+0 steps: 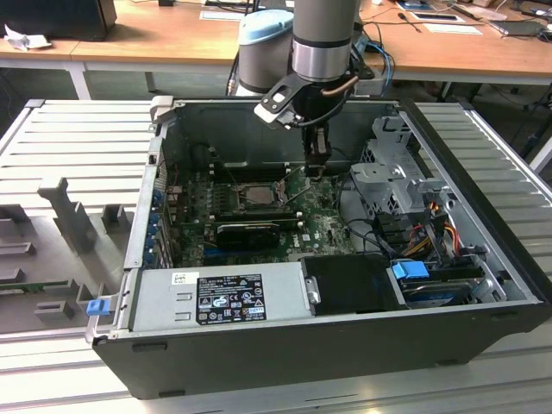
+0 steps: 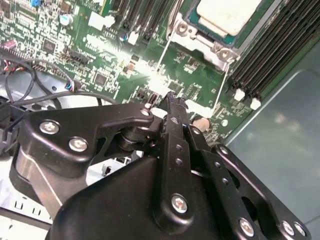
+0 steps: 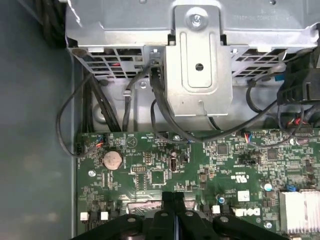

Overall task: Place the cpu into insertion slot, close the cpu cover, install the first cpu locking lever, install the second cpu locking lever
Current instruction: 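Close the cpu cover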

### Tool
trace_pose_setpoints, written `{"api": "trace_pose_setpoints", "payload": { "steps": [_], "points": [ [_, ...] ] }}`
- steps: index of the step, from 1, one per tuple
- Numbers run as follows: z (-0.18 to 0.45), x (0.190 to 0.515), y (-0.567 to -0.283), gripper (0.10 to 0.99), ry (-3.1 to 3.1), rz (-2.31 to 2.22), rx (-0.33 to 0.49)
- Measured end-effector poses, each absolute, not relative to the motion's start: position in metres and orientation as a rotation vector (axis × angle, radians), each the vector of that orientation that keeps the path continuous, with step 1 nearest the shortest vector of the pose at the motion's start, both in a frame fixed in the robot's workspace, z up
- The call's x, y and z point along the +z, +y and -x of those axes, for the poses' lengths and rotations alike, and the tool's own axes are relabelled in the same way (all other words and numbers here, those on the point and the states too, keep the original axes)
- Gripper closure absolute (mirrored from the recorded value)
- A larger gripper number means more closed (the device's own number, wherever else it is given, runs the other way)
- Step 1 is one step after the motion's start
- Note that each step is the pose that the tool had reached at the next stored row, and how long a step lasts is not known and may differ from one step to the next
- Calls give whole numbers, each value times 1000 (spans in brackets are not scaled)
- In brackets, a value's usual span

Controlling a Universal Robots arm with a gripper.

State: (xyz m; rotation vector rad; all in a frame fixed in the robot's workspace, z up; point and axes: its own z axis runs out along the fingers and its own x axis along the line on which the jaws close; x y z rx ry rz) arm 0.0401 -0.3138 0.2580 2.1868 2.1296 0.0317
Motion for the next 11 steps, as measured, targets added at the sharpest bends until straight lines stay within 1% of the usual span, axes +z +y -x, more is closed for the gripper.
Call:
{"api": "trace_pose_setpoints", "payload": {
  "steps": [6, 11],
  "points": [
    [-49, 257, -313, 980, 2136, -2184, 29],
    [-61, 255, -310, 980, 2153, -2183, 12]
  ]
}}
